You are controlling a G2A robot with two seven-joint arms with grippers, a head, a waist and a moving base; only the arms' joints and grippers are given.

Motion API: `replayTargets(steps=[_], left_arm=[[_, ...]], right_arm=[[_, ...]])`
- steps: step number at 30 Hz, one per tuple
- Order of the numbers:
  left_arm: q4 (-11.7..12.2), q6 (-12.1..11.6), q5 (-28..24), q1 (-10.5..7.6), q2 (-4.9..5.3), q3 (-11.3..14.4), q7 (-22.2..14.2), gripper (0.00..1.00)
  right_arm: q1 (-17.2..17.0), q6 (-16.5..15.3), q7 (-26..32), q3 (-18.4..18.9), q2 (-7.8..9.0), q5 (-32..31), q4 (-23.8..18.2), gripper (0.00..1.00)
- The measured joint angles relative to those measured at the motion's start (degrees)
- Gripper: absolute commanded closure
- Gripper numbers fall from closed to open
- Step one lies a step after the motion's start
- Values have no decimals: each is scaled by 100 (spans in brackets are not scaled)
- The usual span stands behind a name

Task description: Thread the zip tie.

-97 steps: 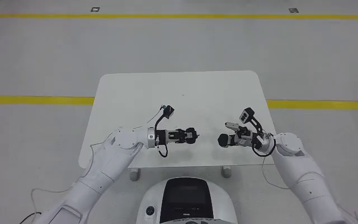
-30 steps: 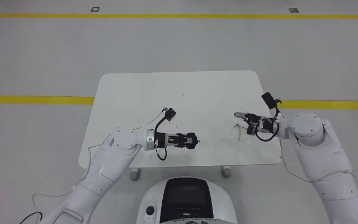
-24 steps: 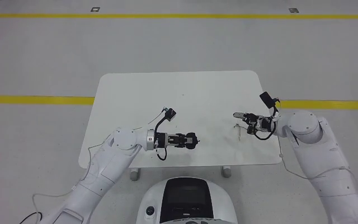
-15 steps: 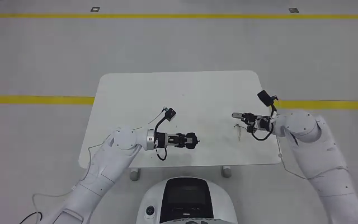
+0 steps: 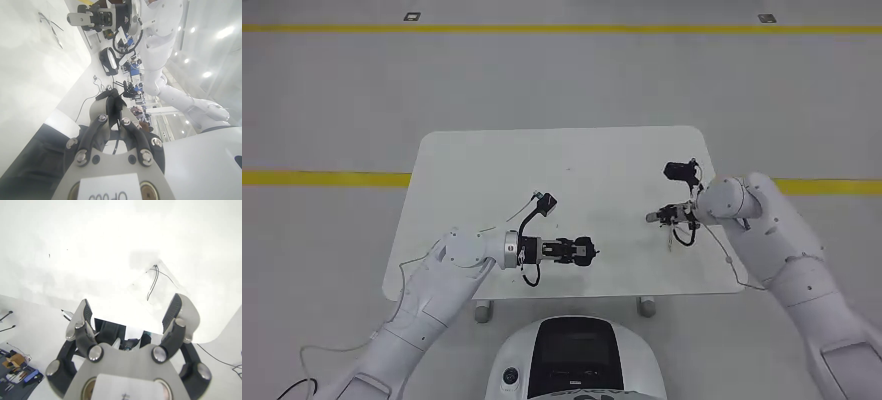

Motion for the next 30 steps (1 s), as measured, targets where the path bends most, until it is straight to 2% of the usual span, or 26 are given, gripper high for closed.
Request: replayTargets(steps=[3, 12, 15, 25, 30], left_arm=[[0, 0, 0, 0, 0, 0, 0, 100], [0, 0, 0, 0, 0, 0, 0, 100], [0, 0, 0, 0, 0, 0, 0, 100], [0, 0, 0, 0, 0, 0, 0, 100], [0, 0, 0, 0, 0, 0, 0, 100]], right_arm=[[44, -137, 111, -56, -10, 3, 119, 0], [41, -129, 105, -53, -10, -2, 113, 0], [-35, -142, -58, -74, -22, 17, 146, 0], [80, 279, -198, -279, -154, 152, 521, 0], [32, 159, -418, -170, -152, 301, 533, 0]])
